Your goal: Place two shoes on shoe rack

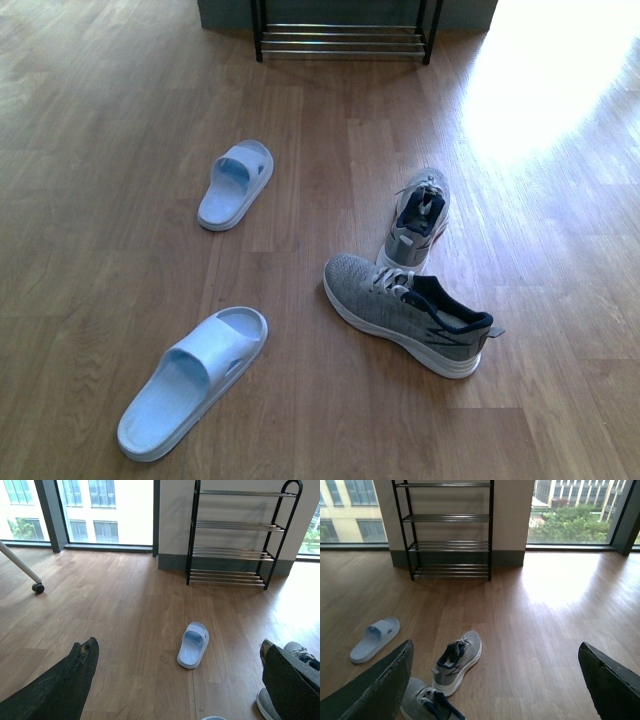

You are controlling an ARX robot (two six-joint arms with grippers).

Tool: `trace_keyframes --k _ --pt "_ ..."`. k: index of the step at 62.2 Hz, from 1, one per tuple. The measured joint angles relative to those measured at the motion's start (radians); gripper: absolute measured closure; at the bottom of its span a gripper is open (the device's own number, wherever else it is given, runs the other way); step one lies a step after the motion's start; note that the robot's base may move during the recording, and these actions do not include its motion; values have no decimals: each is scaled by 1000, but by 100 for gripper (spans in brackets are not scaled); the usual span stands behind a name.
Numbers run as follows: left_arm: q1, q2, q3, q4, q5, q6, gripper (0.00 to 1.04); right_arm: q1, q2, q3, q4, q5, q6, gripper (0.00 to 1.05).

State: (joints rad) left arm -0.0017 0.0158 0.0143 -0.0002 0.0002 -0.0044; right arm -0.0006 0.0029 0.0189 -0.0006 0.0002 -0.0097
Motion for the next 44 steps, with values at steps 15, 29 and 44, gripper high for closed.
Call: trace_keyframes --k 15,29,44 --pt "0 0 0 0 0 0 9 0 0 0 0 0 0 9" --pt "0 0 0 0 0 0 9 0 0 0 0 0 0 9" --pt "0 0 0 0 0 0 9 0 0 0 0 0 0 9"
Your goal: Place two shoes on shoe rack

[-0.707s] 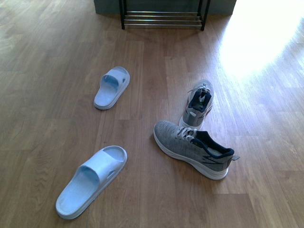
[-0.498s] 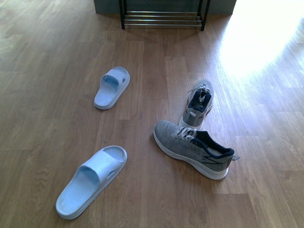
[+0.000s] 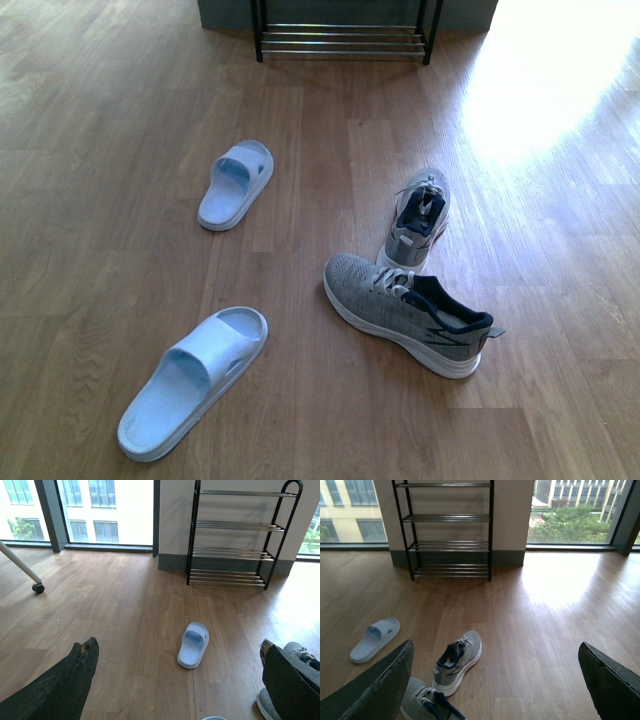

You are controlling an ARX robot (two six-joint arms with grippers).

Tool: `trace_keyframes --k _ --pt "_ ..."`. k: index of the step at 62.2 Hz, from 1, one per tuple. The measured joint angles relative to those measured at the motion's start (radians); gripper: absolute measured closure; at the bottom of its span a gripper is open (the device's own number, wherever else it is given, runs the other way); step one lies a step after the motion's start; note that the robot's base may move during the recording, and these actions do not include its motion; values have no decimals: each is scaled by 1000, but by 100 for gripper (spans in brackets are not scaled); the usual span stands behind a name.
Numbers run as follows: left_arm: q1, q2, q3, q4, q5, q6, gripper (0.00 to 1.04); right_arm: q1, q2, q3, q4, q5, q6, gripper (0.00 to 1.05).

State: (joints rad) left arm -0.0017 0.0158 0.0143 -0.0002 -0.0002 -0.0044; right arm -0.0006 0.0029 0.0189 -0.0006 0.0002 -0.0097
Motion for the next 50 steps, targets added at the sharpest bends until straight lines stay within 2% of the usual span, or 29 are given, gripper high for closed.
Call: trace_keyframes --k 50 --pt "0 0 0 0 0 0 9 0 0 0 0 0 0 9"
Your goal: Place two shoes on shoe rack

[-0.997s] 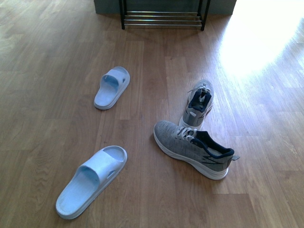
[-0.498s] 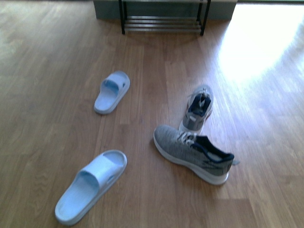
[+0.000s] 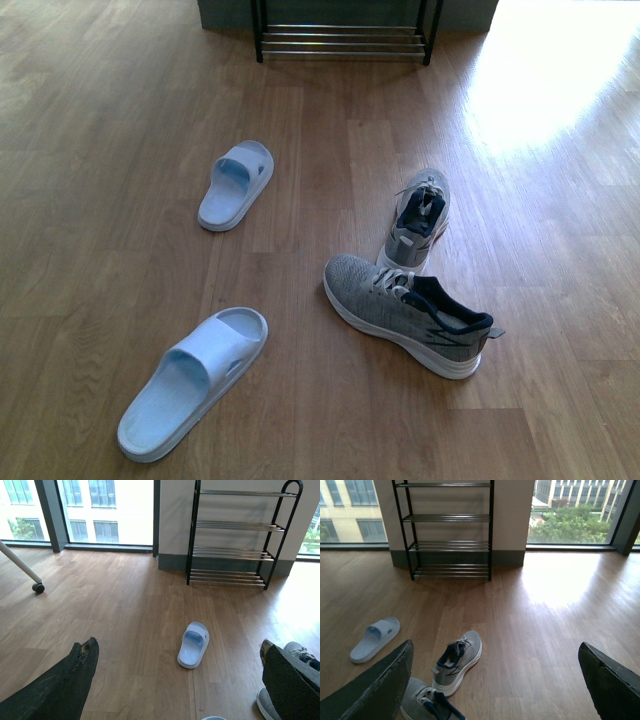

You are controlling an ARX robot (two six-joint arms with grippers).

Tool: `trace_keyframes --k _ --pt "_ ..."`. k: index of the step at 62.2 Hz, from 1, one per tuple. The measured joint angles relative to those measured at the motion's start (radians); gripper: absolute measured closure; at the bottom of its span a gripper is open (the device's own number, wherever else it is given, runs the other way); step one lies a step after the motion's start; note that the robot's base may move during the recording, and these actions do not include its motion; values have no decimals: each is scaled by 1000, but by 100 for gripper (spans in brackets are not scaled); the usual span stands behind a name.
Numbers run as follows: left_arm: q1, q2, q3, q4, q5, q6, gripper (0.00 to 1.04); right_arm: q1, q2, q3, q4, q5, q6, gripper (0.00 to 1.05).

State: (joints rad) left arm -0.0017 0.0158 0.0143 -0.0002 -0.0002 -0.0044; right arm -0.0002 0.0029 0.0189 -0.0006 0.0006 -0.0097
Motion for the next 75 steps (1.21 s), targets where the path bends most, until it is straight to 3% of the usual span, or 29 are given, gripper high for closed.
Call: trace_keyframes --k 75 --pt "0 0 0 0 0 0 9 0 0 0 0 0 0 9"
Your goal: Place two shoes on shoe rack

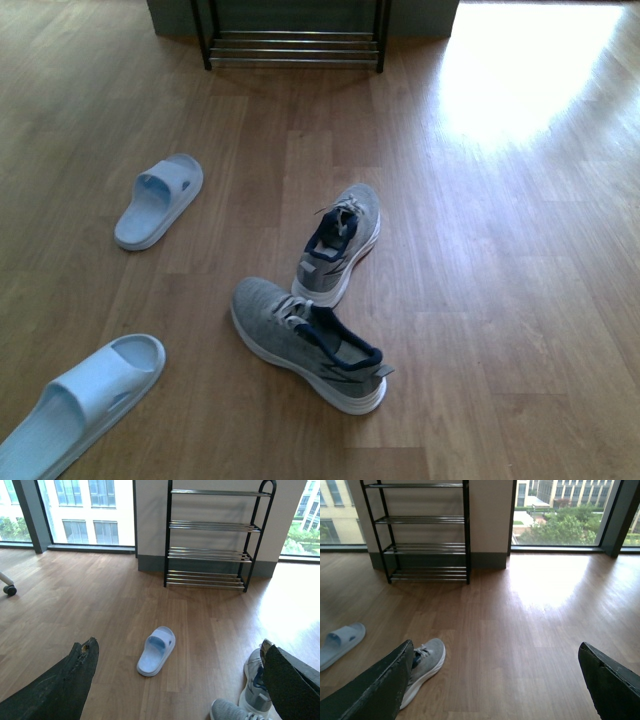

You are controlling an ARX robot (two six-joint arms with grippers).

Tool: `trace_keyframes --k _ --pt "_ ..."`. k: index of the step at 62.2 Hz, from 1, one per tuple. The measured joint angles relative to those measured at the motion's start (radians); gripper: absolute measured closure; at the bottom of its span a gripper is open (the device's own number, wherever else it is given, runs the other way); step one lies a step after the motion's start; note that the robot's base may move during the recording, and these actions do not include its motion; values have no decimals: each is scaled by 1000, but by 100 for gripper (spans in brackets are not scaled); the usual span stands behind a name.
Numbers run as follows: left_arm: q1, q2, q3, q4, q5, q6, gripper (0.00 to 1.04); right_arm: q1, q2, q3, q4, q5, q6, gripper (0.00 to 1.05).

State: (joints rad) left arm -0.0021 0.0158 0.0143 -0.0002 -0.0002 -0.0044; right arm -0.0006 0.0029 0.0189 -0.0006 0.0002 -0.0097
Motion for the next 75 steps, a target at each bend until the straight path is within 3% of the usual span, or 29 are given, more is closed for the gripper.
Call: trace_keyframes --k 28,30,34,36,38,41,48,58,66,75 --pt "0 0 0 0 0 0 9 1 0 0 0 1 2 9" --pt "-16 25 12 -40 -76 -46 9 1 0 0 0 1 2 9" --pt "-153 206 123 -280 -410 -263 9 1 0 0 0 1 2 9" --pt "-199 304 166 -348 -525 -368 9 1 -1 0 0 0 2 9" --pt "-232 394 194 -363 -602 -471 9 1 0 0 0 0 2 9" --pt "-260 533 233 -327 -638 -621 9 1 0 0 0 0 2 9" --pt "-243 803 310 -156 -546 -801 9 1 0 0 0 0 2 9" --pt "-227 1501 512 138 -292 -898 9 1 0 0 0 0 2 9" --pt "-275 1895 656 185 -146 -902 9 1 0 0 0 0 2 9" --pt "-304 2113 759 151 -73 -910 9 1 0 0 0 0 2 9"
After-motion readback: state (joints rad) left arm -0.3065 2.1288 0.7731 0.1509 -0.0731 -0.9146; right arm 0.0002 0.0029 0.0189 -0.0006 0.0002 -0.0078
